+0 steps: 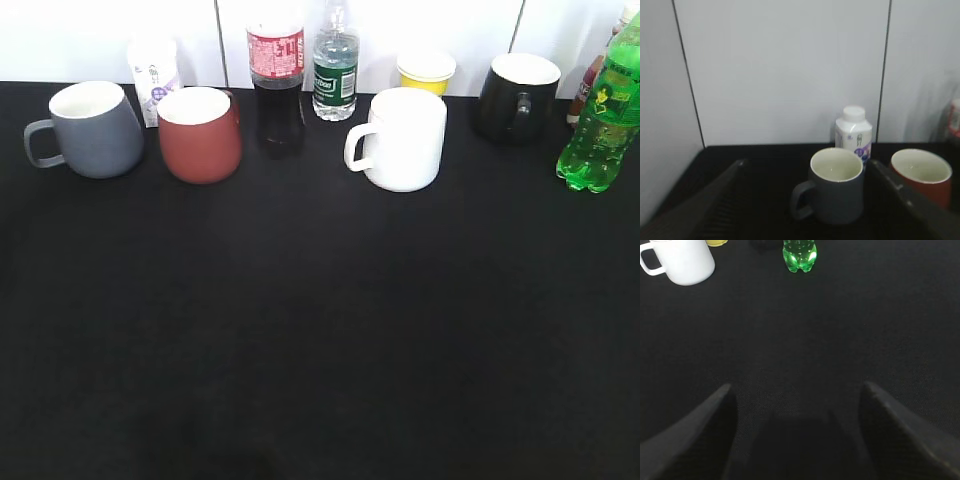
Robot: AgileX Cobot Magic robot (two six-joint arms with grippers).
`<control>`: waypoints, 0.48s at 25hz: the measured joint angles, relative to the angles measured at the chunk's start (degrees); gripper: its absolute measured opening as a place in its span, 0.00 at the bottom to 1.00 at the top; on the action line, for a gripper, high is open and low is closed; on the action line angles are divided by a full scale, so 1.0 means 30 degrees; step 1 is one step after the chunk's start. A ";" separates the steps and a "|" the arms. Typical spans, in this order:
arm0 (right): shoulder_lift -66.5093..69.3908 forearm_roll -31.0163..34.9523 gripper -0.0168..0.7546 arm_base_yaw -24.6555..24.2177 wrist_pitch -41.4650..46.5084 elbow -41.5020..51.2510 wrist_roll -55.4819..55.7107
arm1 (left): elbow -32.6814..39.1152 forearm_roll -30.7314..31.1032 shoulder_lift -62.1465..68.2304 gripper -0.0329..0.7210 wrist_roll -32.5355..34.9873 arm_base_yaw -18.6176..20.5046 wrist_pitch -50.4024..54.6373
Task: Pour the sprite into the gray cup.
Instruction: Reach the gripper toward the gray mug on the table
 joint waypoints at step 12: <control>0.0000 0.0000 0.77 0.0000 0.0016 0.0000 0.0000 | -0.6177 -0.2079 2.1762 0.65 0.0948 0.0020 -1.0965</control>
